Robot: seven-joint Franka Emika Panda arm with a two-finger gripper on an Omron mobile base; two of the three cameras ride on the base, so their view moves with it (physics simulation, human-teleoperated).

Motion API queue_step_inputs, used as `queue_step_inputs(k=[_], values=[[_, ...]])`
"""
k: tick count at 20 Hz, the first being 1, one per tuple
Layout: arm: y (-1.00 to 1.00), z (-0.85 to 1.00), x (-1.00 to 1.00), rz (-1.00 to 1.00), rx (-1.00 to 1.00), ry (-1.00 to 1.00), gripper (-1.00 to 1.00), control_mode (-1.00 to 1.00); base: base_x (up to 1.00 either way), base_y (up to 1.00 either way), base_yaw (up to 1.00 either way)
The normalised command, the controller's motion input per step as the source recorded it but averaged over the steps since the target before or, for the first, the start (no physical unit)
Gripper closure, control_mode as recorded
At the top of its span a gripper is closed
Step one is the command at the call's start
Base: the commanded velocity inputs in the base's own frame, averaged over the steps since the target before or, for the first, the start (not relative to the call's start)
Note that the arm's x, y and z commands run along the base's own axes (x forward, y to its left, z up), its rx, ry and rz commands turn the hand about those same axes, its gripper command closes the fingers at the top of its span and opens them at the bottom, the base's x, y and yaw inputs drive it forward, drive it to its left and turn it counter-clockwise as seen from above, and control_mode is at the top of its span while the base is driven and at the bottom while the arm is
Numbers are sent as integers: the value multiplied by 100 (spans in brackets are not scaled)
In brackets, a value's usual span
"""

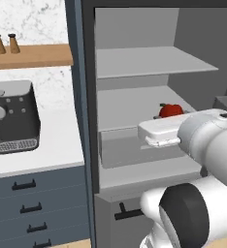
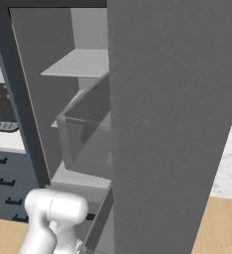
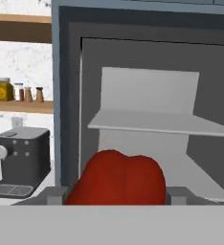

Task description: Place one bell pepper and one steak in each tupperware on the nearby counter, to pack two identical lunches.

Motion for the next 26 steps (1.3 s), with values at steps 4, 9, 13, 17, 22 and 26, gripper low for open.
queue_step_inputs(k=[4,9,13,17,22,26], values=[[0,0,0,0,0,0,100,100,-52,100,0],[0,0,0,0,0,0,100,100,-16,100,0],[0,0,0,0,0,0,100,100,0,100,0],[0,0,0,0,0,0,100,100,1,100,0],[0,0,0,0,0,0,100,100,10,100,0],[0,0,0,0,0,0,100,100,18,100,0]])
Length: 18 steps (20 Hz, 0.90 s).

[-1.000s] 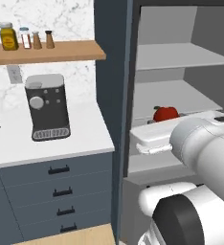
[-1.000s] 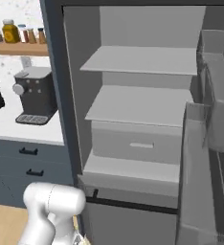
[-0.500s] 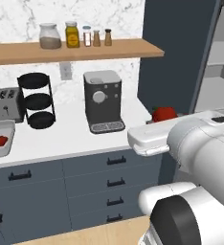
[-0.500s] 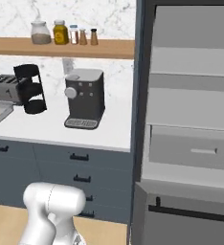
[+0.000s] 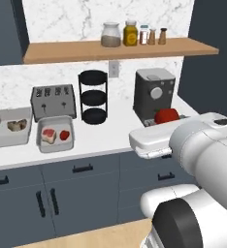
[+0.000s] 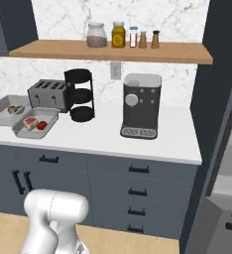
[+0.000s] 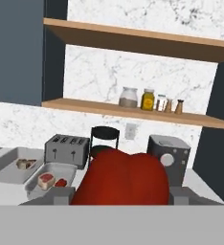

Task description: Place one bell pepper and one steak in each tupperware on the nearby counter, to pack two identical lunches.

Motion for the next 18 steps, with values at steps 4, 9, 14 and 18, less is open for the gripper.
queue_step_inputs(k=[4,9,14,18], values=[[0,0,0,0,0,0,100,100,23,98,0],[0,0,0,0,0,0,100,100,30,86,0],[0,0,0,0,0,0,100,100,47,42,0],[0,0,0,0,0,0,100,100,32,68,0]])
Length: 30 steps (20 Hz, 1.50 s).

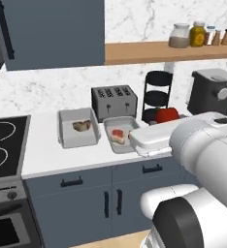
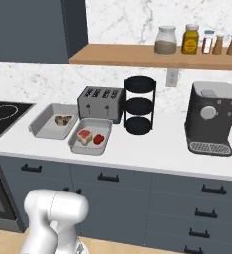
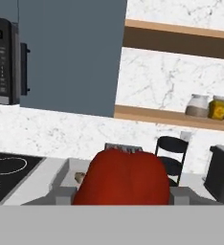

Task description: Place one bell pepper and one steak in each tupperware on the nearby counter, to pack two identical lunches.

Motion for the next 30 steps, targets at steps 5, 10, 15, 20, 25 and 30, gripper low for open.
queue_step_inputs(k=[5,10,15,20,25,30], values=[[0,0,0,0,0,0,100,100,34,80,3],[0,0,0,0,0,0,100,100,29,57,3],[0,0,0,0,0,0,100,100,26,1,0],[0,0,0,0,0,0,100,100,25,7,0],[0,0,0,0,0,0,100,100,40,0,0],[0,0,0,0,0,0,100,100,36,2,0]])
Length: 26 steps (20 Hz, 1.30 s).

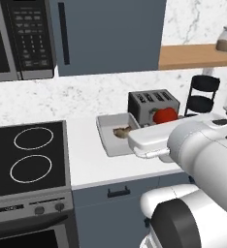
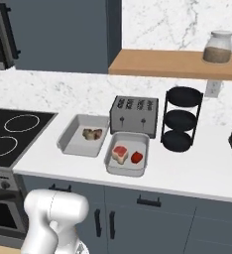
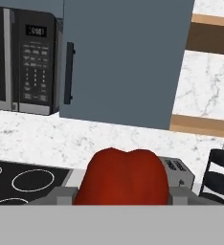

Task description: Place one bell pepper and one steak in each tupperware on the nearby counter, to pack two identical lunches.

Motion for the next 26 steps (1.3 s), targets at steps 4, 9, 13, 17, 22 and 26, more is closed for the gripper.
queue_step_inputs(k=[4,9,13,17,22,26], values=[[0,0,0,0,0,0,100,100,24,3,0],[-1,-7,0,0,1,2,100,-100,5,0,0],[-54,-66,40,0,25,11,100,-100,0,0,0],[-72,-79,95,0,33,7,100,-100,0,0,0],[-35,-73,100,3,14,10,100,-100,0,0,0],[3,-88,96,13,8,17,100,-100,0,0,0]])
